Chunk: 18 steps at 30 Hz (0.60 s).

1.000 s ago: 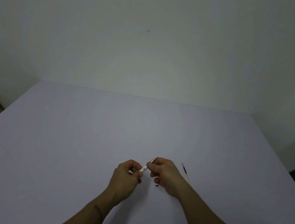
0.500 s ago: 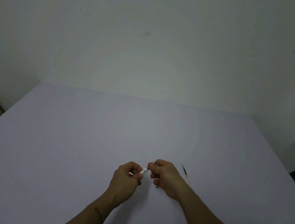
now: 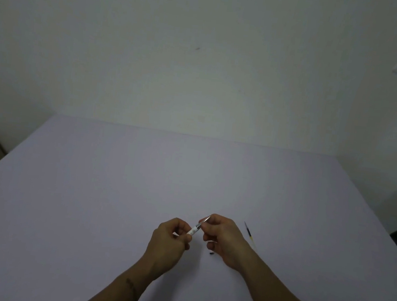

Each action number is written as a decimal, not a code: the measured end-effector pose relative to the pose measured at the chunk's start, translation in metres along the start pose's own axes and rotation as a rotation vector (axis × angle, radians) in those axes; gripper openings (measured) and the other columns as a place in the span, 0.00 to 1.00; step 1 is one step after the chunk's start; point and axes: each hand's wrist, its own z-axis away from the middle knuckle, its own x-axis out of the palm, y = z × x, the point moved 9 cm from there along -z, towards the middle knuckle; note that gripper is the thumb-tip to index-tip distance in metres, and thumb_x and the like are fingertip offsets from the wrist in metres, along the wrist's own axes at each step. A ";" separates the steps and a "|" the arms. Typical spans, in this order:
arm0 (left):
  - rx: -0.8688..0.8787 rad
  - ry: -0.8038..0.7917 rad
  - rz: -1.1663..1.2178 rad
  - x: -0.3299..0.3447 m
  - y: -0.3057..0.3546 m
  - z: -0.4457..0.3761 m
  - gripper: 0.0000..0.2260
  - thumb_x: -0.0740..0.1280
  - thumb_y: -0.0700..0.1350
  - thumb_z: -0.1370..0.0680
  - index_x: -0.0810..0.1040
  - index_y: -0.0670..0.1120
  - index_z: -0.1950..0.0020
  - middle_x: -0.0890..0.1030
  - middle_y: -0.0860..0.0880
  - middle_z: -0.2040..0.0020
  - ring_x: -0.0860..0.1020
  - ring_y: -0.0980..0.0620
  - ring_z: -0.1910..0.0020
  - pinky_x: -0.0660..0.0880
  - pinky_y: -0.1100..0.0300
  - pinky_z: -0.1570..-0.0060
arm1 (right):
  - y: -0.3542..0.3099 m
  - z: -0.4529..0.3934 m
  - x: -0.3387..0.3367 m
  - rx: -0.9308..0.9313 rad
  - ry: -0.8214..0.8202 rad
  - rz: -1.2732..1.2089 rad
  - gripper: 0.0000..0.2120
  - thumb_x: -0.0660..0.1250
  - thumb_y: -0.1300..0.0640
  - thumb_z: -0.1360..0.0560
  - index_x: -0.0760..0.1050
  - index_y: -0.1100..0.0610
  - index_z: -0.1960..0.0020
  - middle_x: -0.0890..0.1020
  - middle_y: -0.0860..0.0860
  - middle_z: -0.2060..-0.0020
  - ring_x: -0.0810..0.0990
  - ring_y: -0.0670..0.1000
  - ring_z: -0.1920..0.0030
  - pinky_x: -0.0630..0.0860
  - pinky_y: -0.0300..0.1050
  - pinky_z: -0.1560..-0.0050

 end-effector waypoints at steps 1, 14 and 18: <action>-0.001 -0.002 0.001 0.000 -0.001 0.000 0.03 0.67 0.38 0.22 0.80 0.45 0.54 0.81 0.47 0.59 0.82 0.51 0.62 0.77 0.62 0.63 | 0.001 0.000 0.000 0.000 0.004 0.002 0.09 0.67 0.63 0.24 0.83 0.57 0.60 0.76 0.51 0.70 0.74 0.51 0.66 0.69 0.45 0.66; 0.011 -0.006 0.014 0.002 -0.002 -0.002 0.04 0.67 0.38 0.22 0.80 0.45 0.54 0.81 0.48 0.59 0.82 0.50 0.62 0.81 0.58 0.58 | -0.001 0.001 0.002 -0.028 0.082 0.054 0.07 0.70 0.57 0.25 0.80 0.56 0.62 0.77 0.53 0.67 0.75 0.53 0.62 0.71 0.47 0.62; 0.014 -0.002 0.016 0.001 -0.002 -0.001 0.04 0.67 0.38 0.22 0.80 0.45 0.54 0.81 0.48 0.59 0.82 0.50 0.62 0.82 0.57 0.57 | 0.002 0.005 0.006 -0.014 0.048 -0.052 0.04 0.69 0.60 0.24 0.82 0.59 0.56 0.77 0.53 0.66 0.74 0.51 0.65 0.71 0.42 0.68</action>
